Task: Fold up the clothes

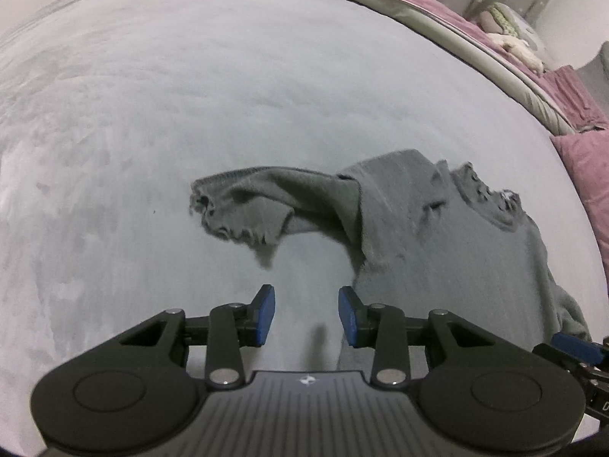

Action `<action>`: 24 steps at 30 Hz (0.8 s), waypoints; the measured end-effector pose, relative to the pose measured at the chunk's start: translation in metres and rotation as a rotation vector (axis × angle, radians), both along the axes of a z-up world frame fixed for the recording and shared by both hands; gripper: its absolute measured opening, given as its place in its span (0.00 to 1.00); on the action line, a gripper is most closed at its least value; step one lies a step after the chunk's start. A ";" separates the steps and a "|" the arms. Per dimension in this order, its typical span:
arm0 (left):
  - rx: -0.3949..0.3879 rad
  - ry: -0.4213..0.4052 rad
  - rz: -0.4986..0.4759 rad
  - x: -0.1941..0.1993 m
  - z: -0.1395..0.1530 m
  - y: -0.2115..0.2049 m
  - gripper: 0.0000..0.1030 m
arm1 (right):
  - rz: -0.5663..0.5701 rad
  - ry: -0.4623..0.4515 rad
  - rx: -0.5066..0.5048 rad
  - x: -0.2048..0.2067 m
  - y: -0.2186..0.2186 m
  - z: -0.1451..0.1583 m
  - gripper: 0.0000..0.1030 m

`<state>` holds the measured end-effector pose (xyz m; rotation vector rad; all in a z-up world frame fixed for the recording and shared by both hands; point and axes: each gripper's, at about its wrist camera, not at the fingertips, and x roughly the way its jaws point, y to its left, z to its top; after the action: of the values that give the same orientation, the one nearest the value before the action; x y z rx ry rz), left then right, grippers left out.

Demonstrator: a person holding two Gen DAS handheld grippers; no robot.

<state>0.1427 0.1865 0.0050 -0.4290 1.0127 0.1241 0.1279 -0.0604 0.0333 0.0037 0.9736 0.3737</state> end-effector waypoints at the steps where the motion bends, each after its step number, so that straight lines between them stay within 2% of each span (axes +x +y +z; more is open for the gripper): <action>1: -0.005 -0.001 0.007 0.003 -0.002 0.002 0.40 | 0.008 -0.002 0.002 0.005 0.006 -0.001 0.53; 7: -0.043 0.012 0.054 0.012 -0.019 0.017 0.42 | 0.075 -0.013 0.029 0.032 0.042 -0.006 0.54; 15: -0.058 -0.013 0.083 0.012 -0.023 0.042 0.44 | 0.180 -0.043 0.065 0.063 0.098 -0.023 0.54; 24: -0.064 -0.047 0.141 -0.004 -0.027 0.080 0.44 | 0.213 -0.111 0.082 0.078 0.120 -0.046 0.61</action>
<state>0.1388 0.2669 -0.0218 -0.5601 0.9416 0.2077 0.2062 0.0599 -0.0124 -0.0464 0.8507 0.6032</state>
